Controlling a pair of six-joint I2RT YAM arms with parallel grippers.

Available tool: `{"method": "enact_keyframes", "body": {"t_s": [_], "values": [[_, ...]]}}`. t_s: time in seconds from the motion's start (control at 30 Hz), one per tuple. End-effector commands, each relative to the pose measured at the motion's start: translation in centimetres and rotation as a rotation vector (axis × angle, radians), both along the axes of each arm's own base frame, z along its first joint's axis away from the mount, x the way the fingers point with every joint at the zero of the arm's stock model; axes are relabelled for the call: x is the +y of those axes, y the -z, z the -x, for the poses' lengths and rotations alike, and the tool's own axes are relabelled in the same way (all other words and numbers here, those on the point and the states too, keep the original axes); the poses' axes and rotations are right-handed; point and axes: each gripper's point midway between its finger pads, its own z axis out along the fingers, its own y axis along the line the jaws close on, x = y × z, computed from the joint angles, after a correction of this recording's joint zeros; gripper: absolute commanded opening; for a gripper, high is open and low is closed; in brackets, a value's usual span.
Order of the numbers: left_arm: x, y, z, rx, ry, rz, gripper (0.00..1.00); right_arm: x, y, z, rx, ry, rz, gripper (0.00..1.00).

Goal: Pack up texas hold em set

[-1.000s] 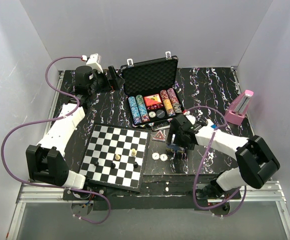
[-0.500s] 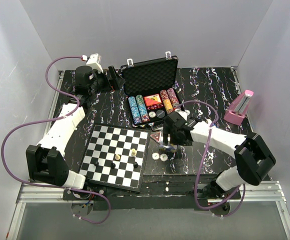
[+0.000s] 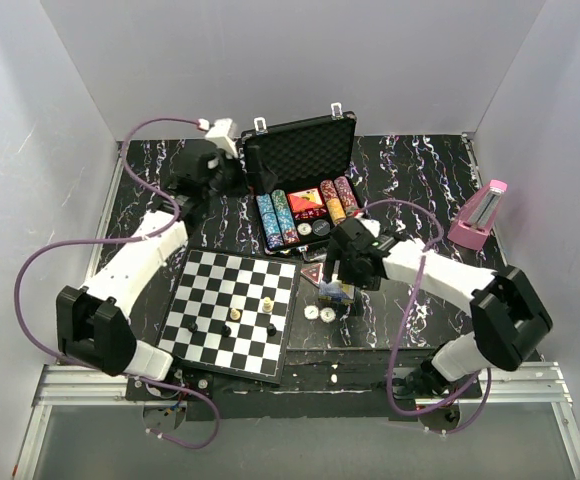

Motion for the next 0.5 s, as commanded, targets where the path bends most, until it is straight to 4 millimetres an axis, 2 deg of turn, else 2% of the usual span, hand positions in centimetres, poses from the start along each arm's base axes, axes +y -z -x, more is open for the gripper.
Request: {"method": "enact_keyframes", "body": {"t_s": [0.0,0.07,0.23,0.47], "values": [[-4.3,1.9,4.3,0.082,0.068,0.003,0.98,-0.4,-1.5,-1.4,-0.079,0.009,-0.142,0.93],[-5.3,4.5,6.7,0.149,0.08,0.04,0.96,-0.6,-1.5,-1.0,-0.075,-0.004,-0.176,0.92],[-8.8,8.8,12.5,0.273,0.162,0.079,0.93,-1.8,-0.7,-0.2,-0.068,0.006,-0.298,0.9],[-13.5,12.6,16.7,0.417,0.289,0.094,0.72,-3.4,-0.7,0.8,-0.123,0.036,-0.518,0.83]]}}
